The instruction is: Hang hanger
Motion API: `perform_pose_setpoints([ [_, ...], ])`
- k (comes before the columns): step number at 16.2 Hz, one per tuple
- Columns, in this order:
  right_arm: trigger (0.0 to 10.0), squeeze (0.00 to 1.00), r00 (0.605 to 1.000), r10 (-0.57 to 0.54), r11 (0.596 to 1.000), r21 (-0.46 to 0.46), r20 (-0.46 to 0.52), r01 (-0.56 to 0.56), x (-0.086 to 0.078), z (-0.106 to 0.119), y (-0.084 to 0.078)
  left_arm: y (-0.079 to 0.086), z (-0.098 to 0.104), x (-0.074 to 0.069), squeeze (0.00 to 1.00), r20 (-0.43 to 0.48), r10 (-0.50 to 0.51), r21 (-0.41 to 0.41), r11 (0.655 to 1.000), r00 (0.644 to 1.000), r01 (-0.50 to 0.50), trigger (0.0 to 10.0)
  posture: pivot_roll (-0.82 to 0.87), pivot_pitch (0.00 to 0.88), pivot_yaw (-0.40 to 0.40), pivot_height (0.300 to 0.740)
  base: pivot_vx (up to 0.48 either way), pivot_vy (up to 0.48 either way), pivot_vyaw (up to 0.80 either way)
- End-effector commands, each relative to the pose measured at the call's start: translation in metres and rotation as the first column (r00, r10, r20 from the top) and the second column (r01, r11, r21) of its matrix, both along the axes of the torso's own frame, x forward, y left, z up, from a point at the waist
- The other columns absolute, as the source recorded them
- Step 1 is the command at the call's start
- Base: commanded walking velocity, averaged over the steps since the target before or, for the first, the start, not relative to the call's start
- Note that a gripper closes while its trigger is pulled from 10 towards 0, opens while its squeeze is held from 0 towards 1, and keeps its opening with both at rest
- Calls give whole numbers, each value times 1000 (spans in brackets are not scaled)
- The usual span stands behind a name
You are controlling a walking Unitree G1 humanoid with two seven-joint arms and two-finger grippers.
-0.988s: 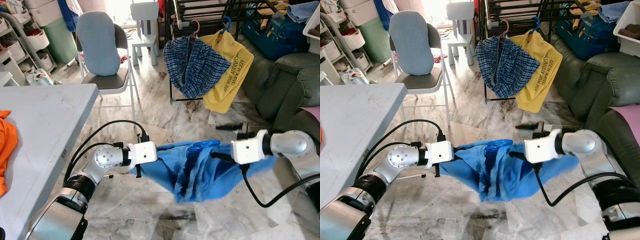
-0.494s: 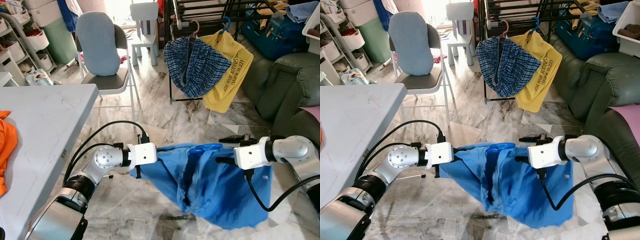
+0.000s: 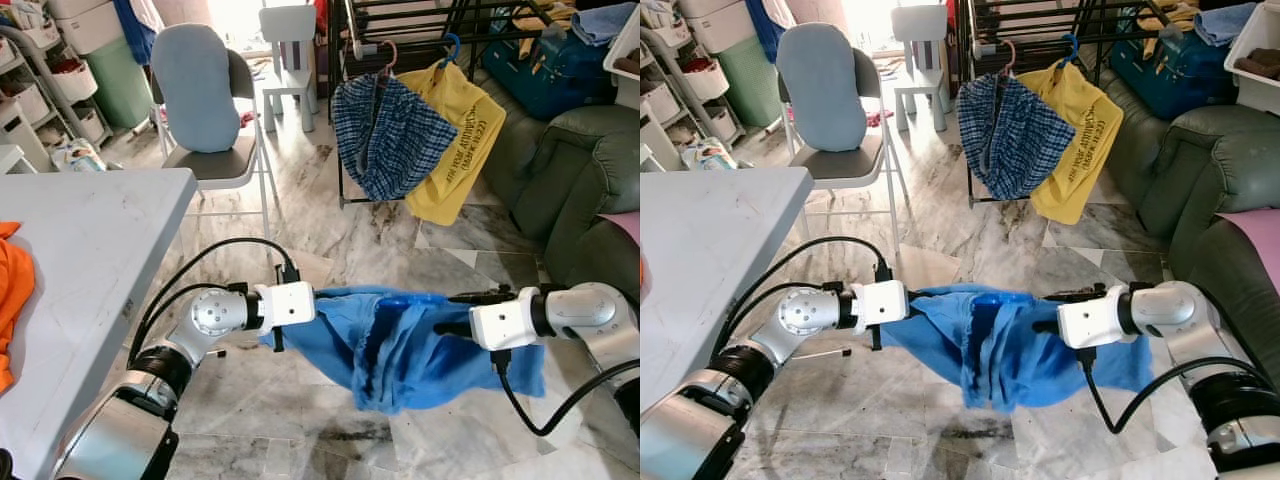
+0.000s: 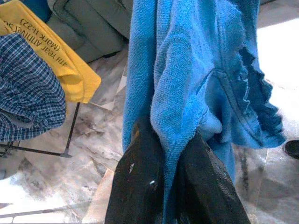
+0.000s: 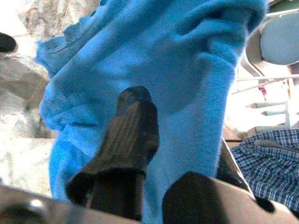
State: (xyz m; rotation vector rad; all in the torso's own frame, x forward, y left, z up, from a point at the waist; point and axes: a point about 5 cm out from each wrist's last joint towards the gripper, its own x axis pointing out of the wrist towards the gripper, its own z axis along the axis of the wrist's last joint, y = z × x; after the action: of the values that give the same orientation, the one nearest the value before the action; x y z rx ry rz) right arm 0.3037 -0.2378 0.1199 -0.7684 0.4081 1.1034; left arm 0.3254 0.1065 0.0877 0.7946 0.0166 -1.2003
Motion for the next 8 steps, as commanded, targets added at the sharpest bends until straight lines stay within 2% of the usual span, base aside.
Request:
perform_pose_setpoints([
  [1,0,0,999,44,999,0,-27,-44,-3,-3,5,0,16,10,0,62,27,-34,999,998,-25,0,-161,0,81,740,0,0,0],
  [8,0,0,1000,12,1000,3,19,-12,0,-4,8,-4,17,11,0,71,28,-46,999,997,-25,0,-163,0,81,740,0,0,0],
])
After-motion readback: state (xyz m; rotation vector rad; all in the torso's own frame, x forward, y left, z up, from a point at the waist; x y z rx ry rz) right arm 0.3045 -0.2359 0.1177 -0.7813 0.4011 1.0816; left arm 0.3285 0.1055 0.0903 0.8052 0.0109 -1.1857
